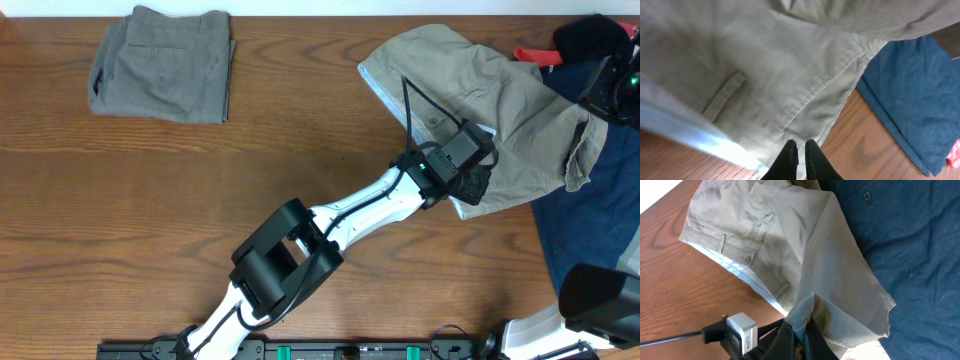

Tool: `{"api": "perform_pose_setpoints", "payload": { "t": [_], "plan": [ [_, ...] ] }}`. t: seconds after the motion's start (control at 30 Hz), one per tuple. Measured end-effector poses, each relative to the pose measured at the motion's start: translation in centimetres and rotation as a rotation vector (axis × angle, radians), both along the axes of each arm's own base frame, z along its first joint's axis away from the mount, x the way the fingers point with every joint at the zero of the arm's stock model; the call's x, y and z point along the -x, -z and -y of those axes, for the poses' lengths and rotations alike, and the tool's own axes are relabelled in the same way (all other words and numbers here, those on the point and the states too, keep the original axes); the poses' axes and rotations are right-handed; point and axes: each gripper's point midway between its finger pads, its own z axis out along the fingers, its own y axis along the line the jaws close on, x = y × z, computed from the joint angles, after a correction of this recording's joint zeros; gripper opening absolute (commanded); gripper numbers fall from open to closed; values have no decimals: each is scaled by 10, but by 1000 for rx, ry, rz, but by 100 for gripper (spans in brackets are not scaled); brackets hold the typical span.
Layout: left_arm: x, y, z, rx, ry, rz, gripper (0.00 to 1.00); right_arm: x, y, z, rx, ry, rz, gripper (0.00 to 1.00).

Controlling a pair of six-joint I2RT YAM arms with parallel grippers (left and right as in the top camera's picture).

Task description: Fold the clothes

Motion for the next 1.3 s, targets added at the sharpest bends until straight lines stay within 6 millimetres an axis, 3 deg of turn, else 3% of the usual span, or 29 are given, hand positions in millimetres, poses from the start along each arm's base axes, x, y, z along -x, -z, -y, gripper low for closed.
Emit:
{"api": "perform_pose_setpoints", "payload": {
  "t": [0.1, 0.53, 0.77, 0.9, 1.17, 1.3],
  "plan": [
    [1, 6, 3, 8, 11, -8, 11, 1, 0, 0, 1, 1, -3, 1],
    [4, 67, 1, -61, 18, -66, 12, 7, 3, -5, -26, -5, -30, 1],
    [9, 74, 0, -71, 30, -92, 12, 7, 3, -5, -26, -5, -30, 2],
    [12, 77, -4, -93, 33, -120, 6, 9, 4, -6, -30, -2, -37, 8],
    [8, 82, -41, -200, -63, -257, 6, 10, 4, -7, -38, 2, -44, 17],
    [-6, 83, -70, -239, -128, -323, 6, 10, 4, -7, -38, 3, -45, 22]
  ]
}}
